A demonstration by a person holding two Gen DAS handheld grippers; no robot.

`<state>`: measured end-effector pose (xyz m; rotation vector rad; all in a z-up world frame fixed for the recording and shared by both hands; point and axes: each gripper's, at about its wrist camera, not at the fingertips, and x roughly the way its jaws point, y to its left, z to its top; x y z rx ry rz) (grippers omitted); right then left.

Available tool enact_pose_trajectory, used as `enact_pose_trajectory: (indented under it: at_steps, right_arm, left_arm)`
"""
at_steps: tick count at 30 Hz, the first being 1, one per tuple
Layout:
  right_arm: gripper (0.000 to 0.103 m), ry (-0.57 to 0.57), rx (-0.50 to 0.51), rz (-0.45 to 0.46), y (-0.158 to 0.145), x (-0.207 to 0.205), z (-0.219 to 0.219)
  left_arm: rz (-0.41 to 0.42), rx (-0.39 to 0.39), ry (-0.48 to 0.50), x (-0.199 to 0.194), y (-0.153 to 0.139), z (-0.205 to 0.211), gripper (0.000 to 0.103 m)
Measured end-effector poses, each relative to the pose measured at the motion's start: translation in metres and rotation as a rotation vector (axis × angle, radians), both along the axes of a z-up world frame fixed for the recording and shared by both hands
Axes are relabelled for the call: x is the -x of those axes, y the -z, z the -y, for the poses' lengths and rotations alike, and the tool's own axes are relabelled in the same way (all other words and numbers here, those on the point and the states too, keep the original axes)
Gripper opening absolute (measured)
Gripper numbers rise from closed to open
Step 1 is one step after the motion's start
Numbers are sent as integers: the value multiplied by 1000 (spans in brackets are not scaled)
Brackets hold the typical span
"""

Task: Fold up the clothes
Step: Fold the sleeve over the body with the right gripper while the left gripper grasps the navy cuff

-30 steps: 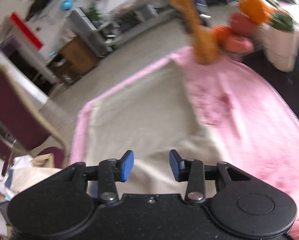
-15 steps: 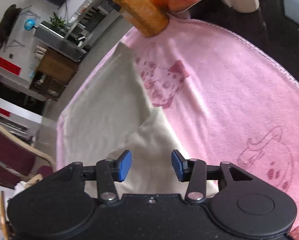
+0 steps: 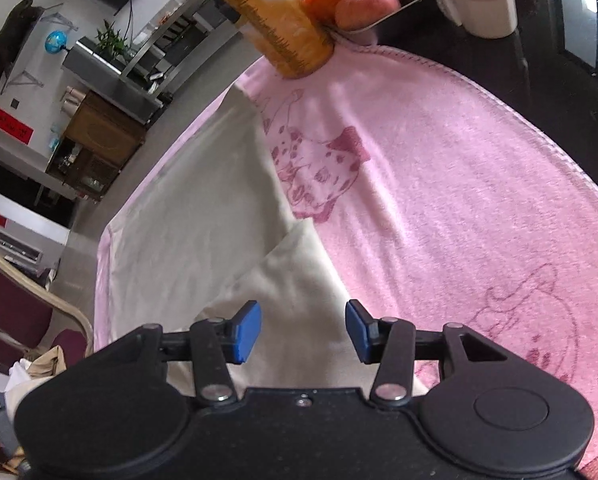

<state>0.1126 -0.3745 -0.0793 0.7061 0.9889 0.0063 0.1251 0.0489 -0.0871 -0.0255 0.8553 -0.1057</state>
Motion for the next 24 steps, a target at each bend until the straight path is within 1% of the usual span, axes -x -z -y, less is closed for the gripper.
enact_pose_trajectory:
  at_steps: [2,5,8,11,15,16,17,18,20,21,22,23,24]
  right_arm:
    - [46,9,5,10,-1,3,3]
    - [46,19,3,20,-2,7,6]
    - [46,23,4,17,-1,6,6]
    - [46,6,15,17,0,5,2]
    - [44,-81,64,38,-2,3,-14]
    - [42,-108,80,43,-3,2,-18]
    - [29,-135,96,47,-3,2,-23]
    - [18,-164,123,22,0,0,-28]
    - [17,-222,185,-56,11,-4,-40]
    - [16,-246,237,-105,17,-6,-46]
    - [14,-257,310,-137,21,-6,-51]
    - [2,-261,387,-158,24,-5,-55]
    - [2,-261,435,-170,25,-3,-57]
  left_arm:
    - [53,30,-1,20,-18,-4,4]
    - [99,35,-24,38,-30,-9,4]
    - [85,32,-47,41,-27,-17,5]
    - [45,13,-74,32,-17,-22,5]
    - [-30,-13,-104,24,-3,-26,5]
    - [-45,-21,-108,23,0,-26,5]
    - [-60,-32,-111,22,4,-26,6]
    - [-74,-53,-112,20,10,-24,6]
    - [-107,-106,-108,14,23,-17,6]
    - [-122,-132,-107,11,29,-13,6]
    - [-134,-152,-109,8,34,-12,6]
    - [-145,-168,-112,6,38,-10,8]
    - [-150,-176,-119,4,40,-10,10]
